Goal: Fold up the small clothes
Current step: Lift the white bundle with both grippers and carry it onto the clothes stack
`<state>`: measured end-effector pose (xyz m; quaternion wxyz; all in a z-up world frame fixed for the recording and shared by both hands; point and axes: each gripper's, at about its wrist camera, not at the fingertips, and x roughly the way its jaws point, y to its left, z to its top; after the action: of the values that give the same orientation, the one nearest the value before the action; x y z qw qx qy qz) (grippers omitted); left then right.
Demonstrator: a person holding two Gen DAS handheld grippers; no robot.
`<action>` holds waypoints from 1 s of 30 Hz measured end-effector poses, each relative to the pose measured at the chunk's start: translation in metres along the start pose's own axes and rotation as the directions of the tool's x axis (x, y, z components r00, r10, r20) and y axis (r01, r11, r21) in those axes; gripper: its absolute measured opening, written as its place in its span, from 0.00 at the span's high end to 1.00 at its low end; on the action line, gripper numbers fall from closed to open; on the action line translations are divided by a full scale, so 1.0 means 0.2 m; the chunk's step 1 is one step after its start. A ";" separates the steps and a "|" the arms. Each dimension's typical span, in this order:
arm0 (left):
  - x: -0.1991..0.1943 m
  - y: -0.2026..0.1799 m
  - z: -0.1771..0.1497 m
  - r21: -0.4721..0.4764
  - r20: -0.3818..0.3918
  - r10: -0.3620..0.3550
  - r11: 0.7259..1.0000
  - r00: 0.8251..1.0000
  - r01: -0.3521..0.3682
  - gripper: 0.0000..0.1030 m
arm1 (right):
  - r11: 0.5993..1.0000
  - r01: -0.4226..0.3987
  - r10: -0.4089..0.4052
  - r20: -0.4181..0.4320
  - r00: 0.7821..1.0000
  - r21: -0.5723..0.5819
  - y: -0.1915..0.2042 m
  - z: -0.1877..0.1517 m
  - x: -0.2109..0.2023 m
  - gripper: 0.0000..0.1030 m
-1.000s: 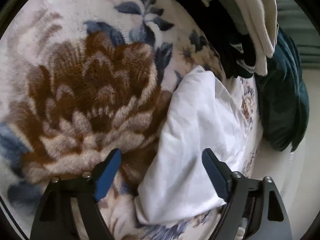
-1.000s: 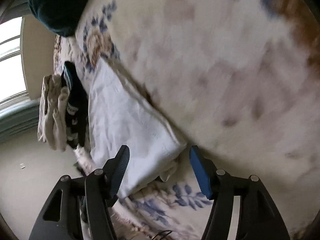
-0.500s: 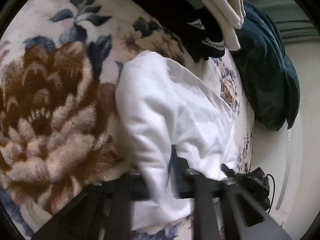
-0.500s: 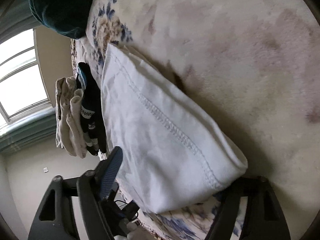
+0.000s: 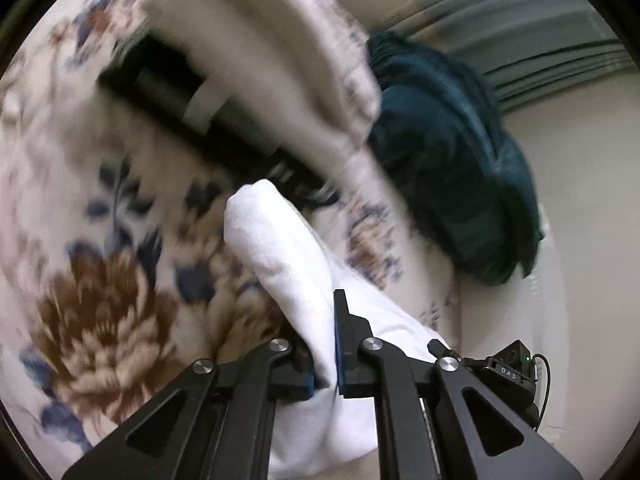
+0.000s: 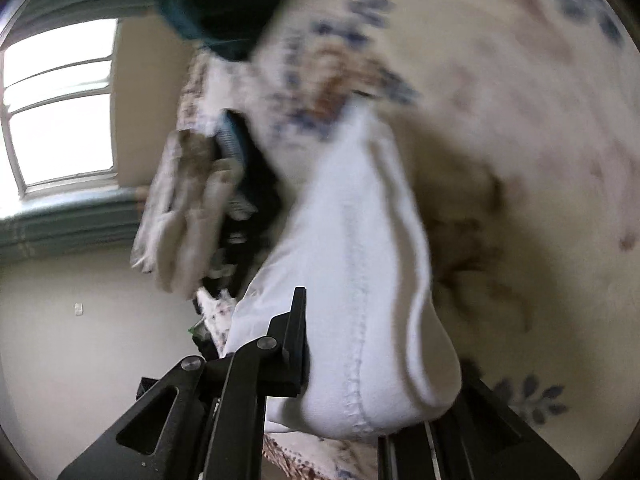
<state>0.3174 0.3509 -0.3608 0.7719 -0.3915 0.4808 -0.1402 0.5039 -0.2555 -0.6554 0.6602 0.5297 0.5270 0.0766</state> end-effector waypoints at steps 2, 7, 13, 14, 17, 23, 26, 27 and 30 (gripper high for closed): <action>-0.07 -0.07 0.10 0.022 0.025 -0.031 0.999 0.999 0.030 0.95 | 0.999 -0.007 0.008 0.010 1.000 -0.036 0.14 0.01 -0.03 0.88; -0.28 -0.28 0.48 0.090 0.079 -0.102 0.991 0.992 0.095 0.95 | 0.991 -0.047 0.055 0.059 0.997 -0.129 0.59 0.02 -0.12 0.88; -0.44 -0.40 1.08 0.190 0.163 -0.090 0.980 0.983 0.058 0.95 | 0.964 -0.144 0.174 0.121 0.977 -0.222 1.21 0.13 -0.11 0.88; -0.44 -0.40 1.19 0.208 0.177 -0.069 0.978 0.982 0.031 0.95 | 0.959 -0.158 0.191 0.129 0.973 -0.234 1.31 0.16 -0.07 0.88; -0.36 -0.29 1.44 0.219 0.190 -0.004 0.975 0.982 -0.038 0.95 | 0.943 -0.189 0.235 0.147 0.961 -0.275 1.57 0.27 0.13 0.88; -0.06 0.14 1.62 0.204 0.131 0.227 0.946 0.965 -0.251 0.95 | 0.949 -0.130 0.172 0.122 0.978 -0.289 1.67 0.43 0.72 0.88; -0.02 0.27 1.58 0.179 0.110 0.240 0.950 0.965 -0.257 0.91 | 0.962 -0.031 0.056 0.083 0.995 -0.273 1.53 0.45 1.01 0.88; -0.02 0.27 1.58 0.171 0.105 0.233 0.954 0.967 -0.248 0.90 | 0.966 -0.001 0.021 0.071 0.997 -0.259 1.47 0.46 1.07 0.88; -0.04 0.28 1.55 0.166 0.094 0.251 0.950 0.963 -0.264 0.89 | 0.967 0.029 -0.011 0.068 0.998 -0.254 1.38 0.46 1.10 0.88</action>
<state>0.5683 0.5377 -0.3262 0.8321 -0.2601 0.4854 -0.0663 0.7963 -0.0487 -0.5872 0.7406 0.4375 0.4959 0.1193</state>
